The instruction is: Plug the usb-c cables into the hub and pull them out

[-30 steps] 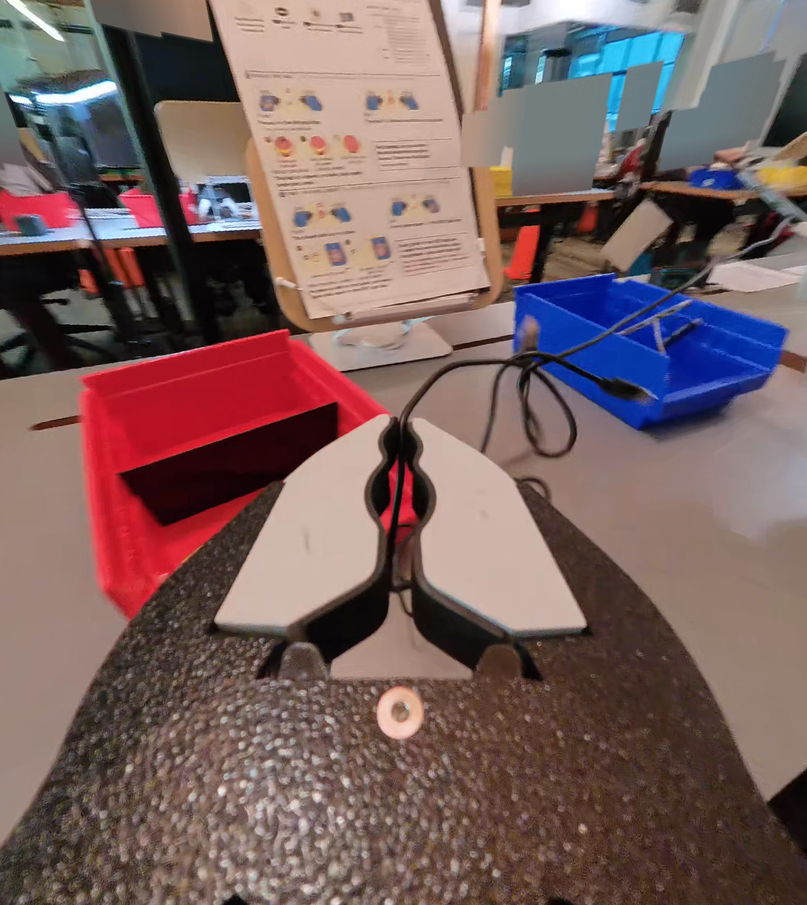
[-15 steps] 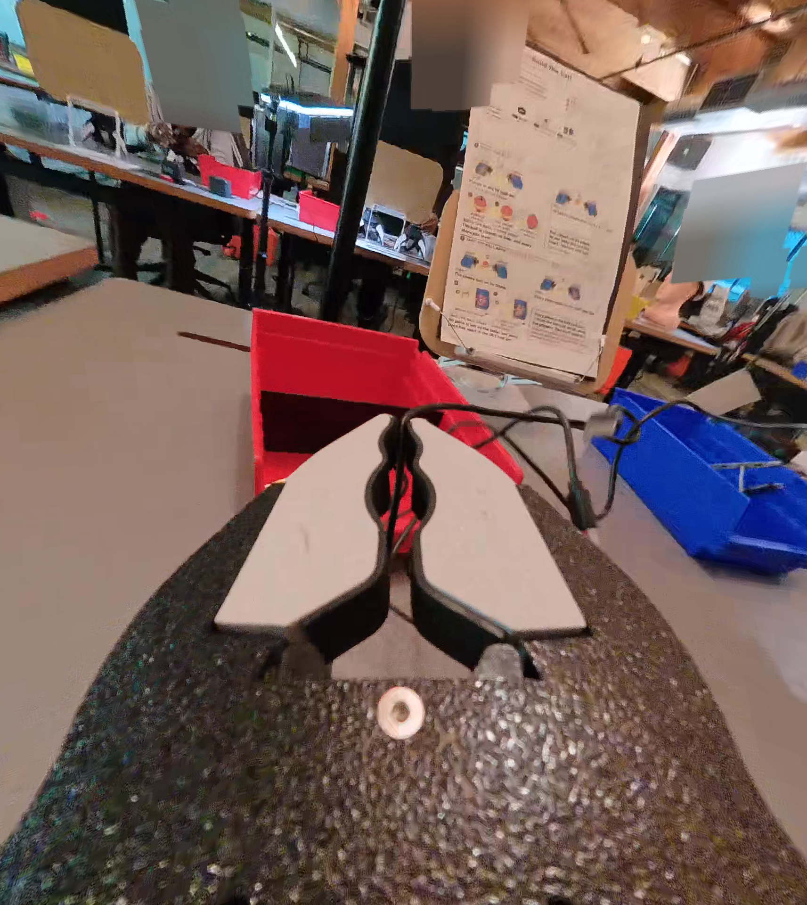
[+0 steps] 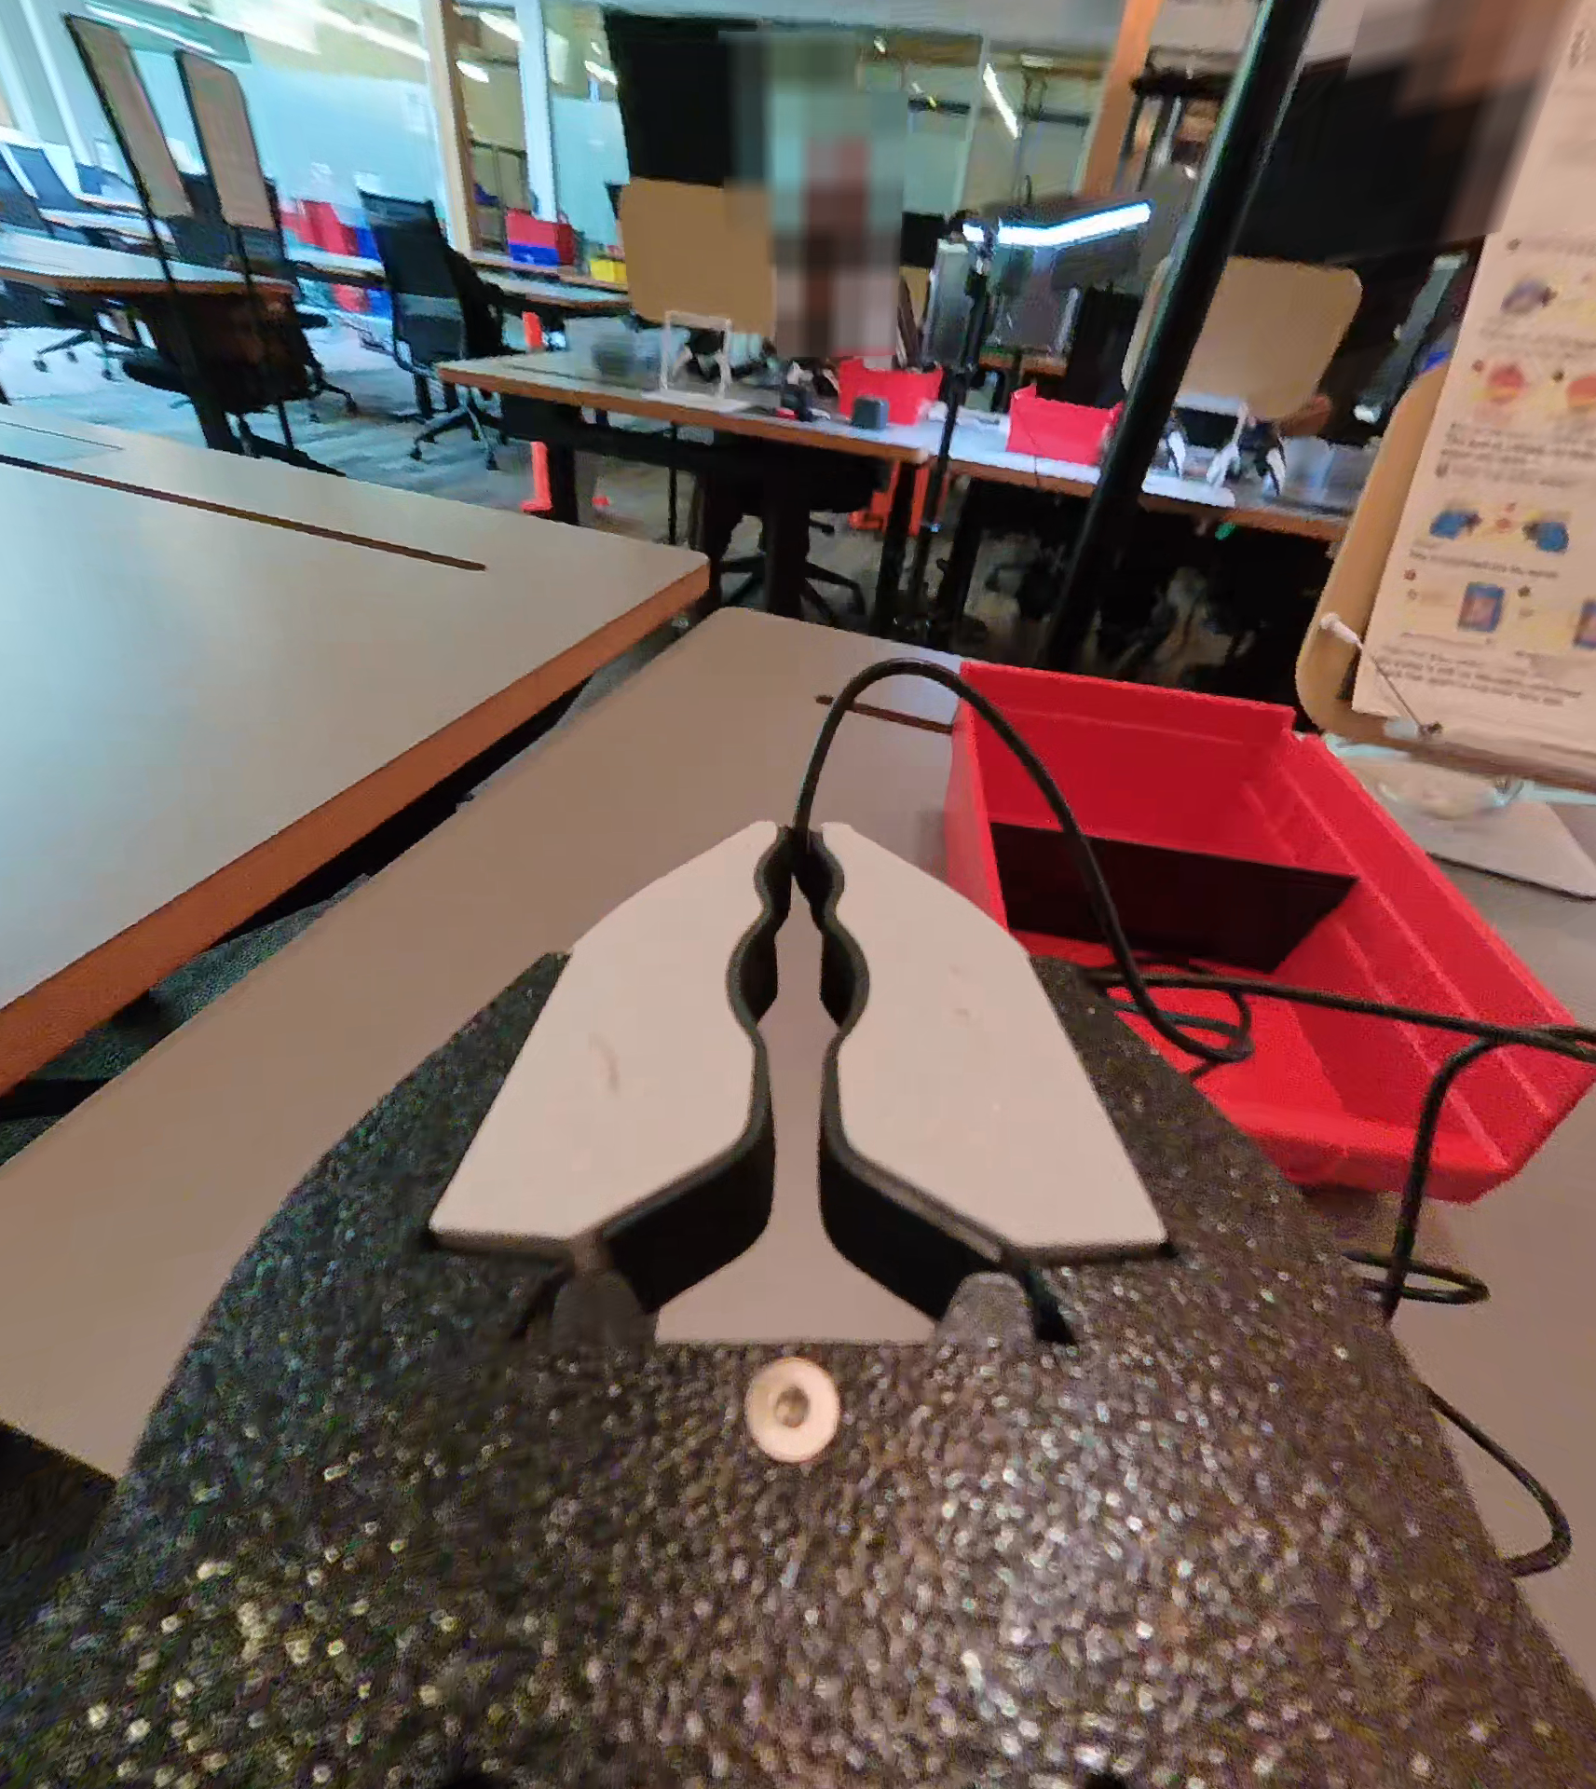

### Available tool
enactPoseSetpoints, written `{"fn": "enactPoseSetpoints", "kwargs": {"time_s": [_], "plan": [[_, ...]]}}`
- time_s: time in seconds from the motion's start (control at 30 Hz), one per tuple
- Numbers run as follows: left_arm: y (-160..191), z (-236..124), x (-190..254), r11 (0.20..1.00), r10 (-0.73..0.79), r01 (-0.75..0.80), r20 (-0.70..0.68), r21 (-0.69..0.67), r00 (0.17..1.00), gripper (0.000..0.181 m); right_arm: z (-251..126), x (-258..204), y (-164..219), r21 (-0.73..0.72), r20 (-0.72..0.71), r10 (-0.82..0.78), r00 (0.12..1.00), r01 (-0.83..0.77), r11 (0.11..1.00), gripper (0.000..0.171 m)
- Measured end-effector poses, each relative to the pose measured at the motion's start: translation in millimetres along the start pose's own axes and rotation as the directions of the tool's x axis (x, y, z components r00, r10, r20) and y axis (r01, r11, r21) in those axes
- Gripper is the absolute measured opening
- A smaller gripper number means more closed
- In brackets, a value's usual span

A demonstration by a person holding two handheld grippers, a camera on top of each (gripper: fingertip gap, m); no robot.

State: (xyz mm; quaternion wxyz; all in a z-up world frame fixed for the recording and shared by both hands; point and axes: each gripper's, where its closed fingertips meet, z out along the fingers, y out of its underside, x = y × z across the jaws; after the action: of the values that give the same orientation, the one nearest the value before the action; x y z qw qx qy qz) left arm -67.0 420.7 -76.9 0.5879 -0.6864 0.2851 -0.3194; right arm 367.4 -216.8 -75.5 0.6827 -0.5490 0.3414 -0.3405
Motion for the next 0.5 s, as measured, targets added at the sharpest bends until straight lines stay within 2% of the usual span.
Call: {"fn": "enactPoseSetpoints", "kwargs": {"time_s": [0.07, 0.13, 0.2, 0.27, 0.37, 0.43, 0.5], "plan": [[8.3, 10.4, 10.3, 0.997, 0.007, -0.015, -0.103, -0.072, 0.995, 0.003, -3.5, 6.2, -3.1, 0.011, -0.015, -0.009, 1.0, 0.009, 1.0, 0.023], [13.7, 11.6, 41.1, 0.996, 0.033, -0.057, -0.318, -0.069, 0.947, 0.002, -4.1, 4.3, -5.0, 0.012, 0.01, 0.021, 1.0, -0.021, 1.0, 0.024], [28.3, -4.6, 90.4, 0.983, 0.084, -0.16, -0.562, -0.086, 0.823, 0.002, -2.6, -11.9, -7.9, 0.017, 0.076, -0.002, 0.997, 0.0, 1.0, 0.024], [45.6, -24.9, 135.3, 0.951, 0.138, -0.292, -0.697, -0.107, 0.703, 0.002, 0.5, -28.3, -11.8, 0.016, 0.104, -0.031, 0.994, 0.03, 0.999, 0.024], [53.7, -40.6, 184.9, 0.854, 0.364, -0.521, -0.735, 0.017, 0.573, 0.002, 5.0, -56.1, -15.9, 0.029, 0.166, -0.065, 0.984, 0.061, 0.998, 0.024], [47.5, -44.4, 214.9, 0.81, 0.447, -0.581, -0.726, 0.081, 0.522, 0.002, 6.8, -70.2, -17.3, 0.033, 0.194, -0.076, 0.978, 0.071, 0.997, 0.024], [38.3, -46.3, 247.6, 0.807, 0.471, -0.577, -0.726, 0.125, 0.501, 0.003, 6.8, -82.2, -19.6, 0.038, 0.229, -0.072, 0.971, 0.065, 0.997, 0.024]]}}
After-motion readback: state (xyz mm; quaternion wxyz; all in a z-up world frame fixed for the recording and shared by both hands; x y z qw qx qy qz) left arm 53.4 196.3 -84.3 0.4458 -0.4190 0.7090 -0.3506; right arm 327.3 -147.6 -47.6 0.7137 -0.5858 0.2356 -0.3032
